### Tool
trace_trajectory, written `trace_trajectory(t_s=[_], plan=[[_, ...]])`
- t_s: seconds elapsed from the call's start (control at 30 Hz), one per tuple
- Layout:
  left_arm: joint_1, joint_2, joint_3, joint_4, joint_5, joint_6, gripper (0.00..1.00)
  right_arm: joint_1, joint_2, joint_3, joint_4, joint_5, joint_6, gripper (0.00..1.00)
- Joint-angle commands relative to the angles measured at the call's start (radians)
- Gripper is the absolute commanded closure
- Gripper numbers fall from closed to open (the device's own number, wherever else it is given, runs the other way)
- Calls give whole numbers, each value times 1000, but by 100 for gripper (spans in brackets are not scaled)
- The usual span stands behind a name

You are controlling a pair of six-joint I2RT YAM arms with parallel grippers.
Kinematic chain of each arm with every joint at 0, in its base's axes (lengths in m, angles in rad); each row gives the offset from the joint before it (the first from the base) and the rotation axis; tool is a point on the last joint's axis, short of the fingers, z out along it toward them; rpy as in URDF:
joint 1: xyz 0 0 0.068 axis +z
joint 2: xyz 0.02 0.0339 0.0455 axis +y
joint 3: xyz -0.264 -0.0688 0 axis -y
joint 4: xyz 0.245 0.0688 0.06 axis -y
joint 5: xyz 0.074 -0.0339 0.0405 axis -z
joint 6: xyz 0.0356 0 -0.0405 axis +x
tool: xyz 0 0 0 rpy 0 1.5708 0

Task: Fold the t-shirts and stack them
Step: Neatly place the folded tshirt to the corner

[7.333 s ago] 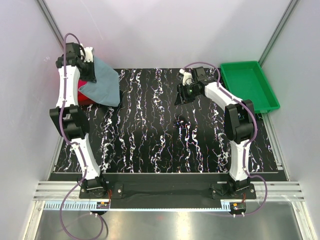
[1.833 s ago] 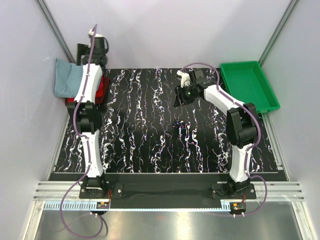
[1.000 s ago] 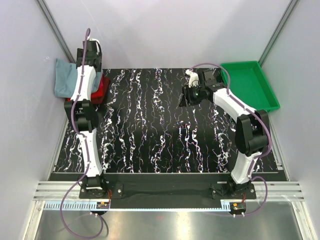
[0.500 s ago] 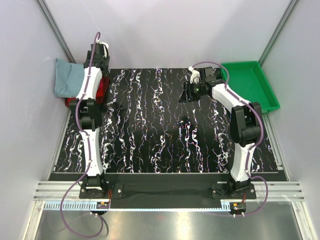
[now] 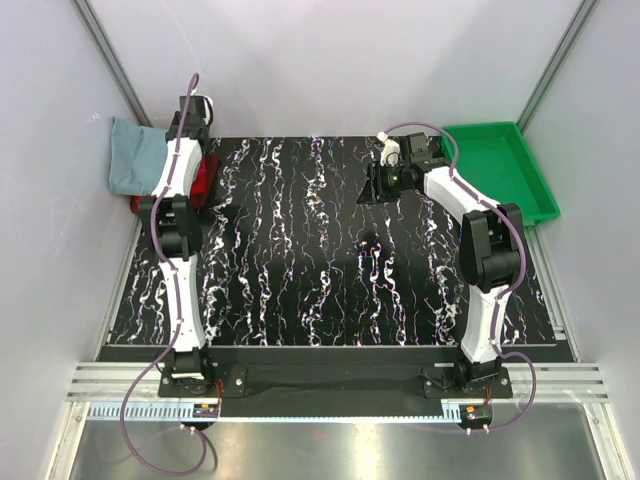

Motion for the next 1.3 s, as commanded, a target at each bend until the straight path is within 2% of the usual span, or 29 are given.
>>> trace_trajectory(t_s=[0.0,0.03,0.13,0.17,0.2,0.23,0.47,0.8,1.1,1.13,1.17,1.2,1.23,1.27], plan=[[5,11,-3,50,-27,21,50,-2,12,50,27,-31,9,53],[5,11,-1,50,-27,24,51,-3,14,52,25,-32,12,53],[5,16,0,48,-24,28,68,-3,20,61,24,-37,12,54],[5,14,0,50,-25,28,78,-5,21,64,24,-35,12,53],[5,14,2,50,-27,25,95,-5,24,65,22,-37,13,53],[4,14,5,51,-28,23,100,-3,24,67,21,-37,13,53],[-8,-16,13,33,-2,14,100,-5,26,67,25,-40,16,53],[-83,-53,39,13,36,-21,100,-5,26,61,25,-42,13,53],[-91,-52,24,18,-5,-22,100,-5,23,39,30,-46,18,53],[-91,-52,19,28,-28,-17,99,-5,26,41,30,-48,19,53],[-91,-56,5,38,-46,-17,90,-5,27,41,33,-49,19,53],[-91,-56,-3,53,-77,-21,61,-5,27,41,35,-51,23,53],[-91,-59,-3,74,-143,-31,45,-5,32,45,33,-51,21,53],[-90,-62,-1,82,-161,-32,35,-6,32,47,33,-51,23,53]])
